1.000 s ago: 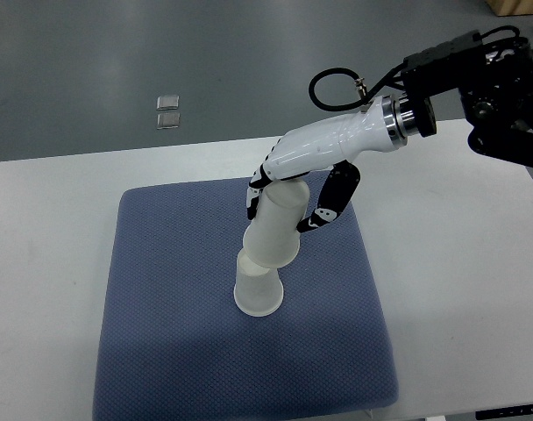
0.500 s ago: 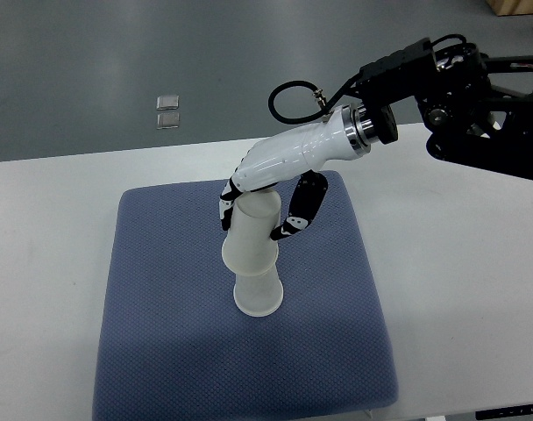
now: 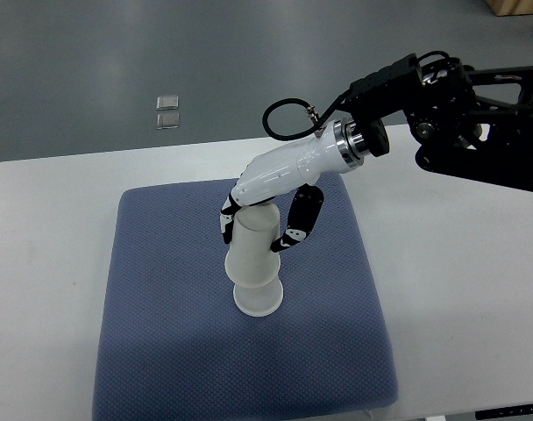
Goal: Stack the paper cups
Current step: 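Lower the held cup onto the upside-down cup with the right hand, then open the right hand and withdraw it upward away from the cups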
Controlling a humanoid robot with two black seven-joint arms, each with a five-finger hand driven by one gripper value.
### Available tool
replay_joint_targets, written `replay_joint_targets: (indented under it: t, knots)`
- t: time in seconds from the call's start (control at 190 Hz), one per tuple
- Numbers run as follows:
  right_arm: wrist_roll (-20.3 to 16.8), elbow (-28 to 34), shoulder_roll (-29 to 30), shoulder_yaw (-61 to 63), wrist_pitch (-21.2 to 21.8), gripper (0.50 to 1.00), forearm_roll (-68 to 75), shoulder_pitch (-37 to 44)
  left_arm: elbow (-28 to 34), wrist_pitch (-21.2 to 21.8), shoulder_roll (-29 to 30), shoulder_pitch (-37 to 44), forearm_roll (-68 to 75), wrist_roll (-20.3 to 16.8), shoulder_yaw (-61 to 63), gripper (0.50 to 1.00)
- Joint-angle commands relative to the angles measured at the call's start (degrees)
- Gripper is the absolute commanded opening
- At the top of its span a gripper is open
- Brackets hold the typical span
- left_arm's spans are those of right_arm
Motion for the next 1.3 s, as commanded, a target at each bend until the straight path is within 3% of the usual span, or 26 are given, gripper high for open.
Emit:
replay_joint_targets:
  t: [0.0,0.137,0.279,0.411,0.511,0.784,0.958,1.189,1.295]
  knots:
    - [0.0,-0.29,0.3,-0.34,-0.16,0.713,-0.05,-0.13,0.0,0.0,0.0,0.0,0.0,0.0,0.0,1.0]
    - [-0.17,-0.38,0.39,-0.42,-0.51,0.715,-0.13,-0.4,0.0,0.0,0.0,0.0,0.0,0.0,0.0,1.0]
    - [-1.32,-0.73,1.27,-0.42,-0.77,0.756,-0.13,-0.93,0.0,0.0,0.0,0.0,0.0,0.0,0.0,1.0]
    - [-1.49,-1.0,1.36,-0.42,-0.68,0.891,0.04,-1.45,0.0,0.0,0.0,0.0,0.0,0.0,0.0,1.0]
    - [-1.49,-1.0,1.53,-0.34,-0.68,0.921,0.13,-1.72,0.0,0.0,0.0,0.0,0.0,0.0,0.0,1.0]
    - [-1.49,-2.23,0.57,0.45,-0.77,0.921,1.8,-1.89,0.0,0.0,0.0,0.0,0.0,0.0,0.0,1.0]
    - [-1.93,-7.5,0.92,1.33,-0.77,0.921,11.38,-6.11,0.0,0.0,0.0,0.0,0.0,0.0,0.0,1.0]
    - [-10.89,-19.53,3.11,5.81,-0.77,0.921,29.74,-15.25,0.0,0.0,0.0,0.0,0.0,0.0,0.0,1.0]
    - [-13.27,-25.07,5.58,8.19,-1.12,0.921,39.93,-17.62,0.0,0.0,0.0,0.0,0.0,0.0,0.0,1.0]
